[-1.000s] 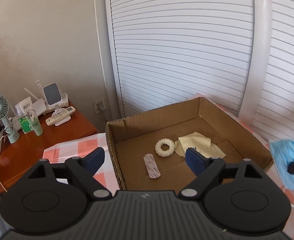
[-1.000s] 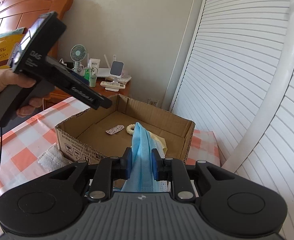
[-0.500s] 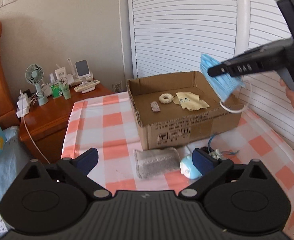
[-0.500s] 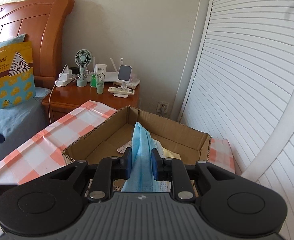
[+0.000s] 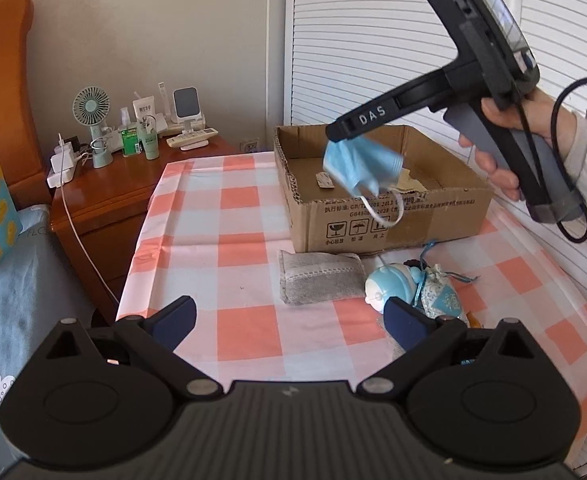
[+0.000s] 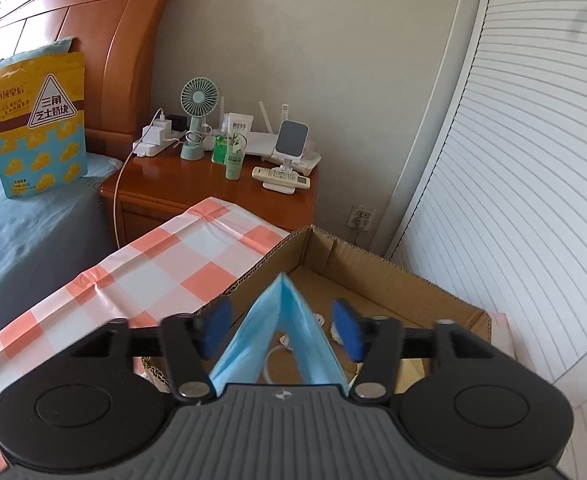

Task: Organize soft objects
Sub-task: 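Carry the strip and mask over the box and open both grippers, then withdraw both grippers from the box toward the remaining items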

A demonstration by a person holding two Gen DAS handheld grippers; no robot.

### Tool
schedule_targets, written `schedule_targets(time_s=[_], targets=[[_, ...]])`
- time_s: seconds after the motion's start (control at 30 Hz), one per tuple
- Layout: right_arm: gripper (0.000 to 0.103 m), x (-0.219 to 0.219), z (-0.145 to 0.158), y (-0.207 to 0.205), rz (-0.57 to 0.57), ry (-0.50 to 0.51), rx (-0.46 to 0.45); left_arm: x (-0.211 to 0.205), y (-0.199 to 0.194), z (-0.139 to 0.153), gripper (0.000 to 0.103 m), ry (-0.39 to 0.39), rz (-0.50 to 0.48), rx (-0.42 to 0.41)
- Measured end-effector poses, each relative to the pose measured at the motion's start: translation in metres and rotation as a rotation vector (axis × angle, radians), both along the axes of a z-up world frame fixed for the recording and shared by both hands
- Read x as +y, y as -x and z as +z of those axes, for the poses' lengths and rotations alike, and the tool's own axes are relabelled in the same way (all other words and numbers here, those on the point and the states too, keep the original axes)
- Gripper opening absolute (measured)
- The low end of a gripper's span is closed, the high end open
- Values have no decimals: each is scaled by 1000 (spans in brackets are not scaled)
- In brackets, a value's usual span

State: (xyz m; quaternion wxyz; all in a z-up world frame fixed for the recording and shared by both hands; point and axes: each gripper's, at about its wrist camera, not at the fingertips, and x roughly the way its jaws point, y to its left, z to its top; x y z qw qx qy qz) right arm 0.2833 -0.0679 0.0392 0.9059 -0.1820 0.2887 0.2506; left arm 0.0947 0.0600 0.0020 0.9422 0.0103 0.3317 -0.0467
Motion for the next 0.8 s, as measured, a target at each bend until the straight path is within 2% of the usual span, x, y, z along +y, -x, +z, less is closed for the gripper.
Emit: schedule_targets(time_s=[0.1, 0.2, 0.53, 0.8], targets=[[99, -3, -7, 8, 2, -1, 5, 2, -1, -1, 100, 3, 0, 5], [102, -8, -6, 17, -17, 1, 6, 0, -2, -2, 100, 1, -6, 11], [103, -34, 0, 56, -71, -34, 15, -1, 3, 3, 100, 4, -22, -3], [103, -63, -27, 90, -176, -74, 66, -3, 5, 3, 101, -4, -25, -2]])
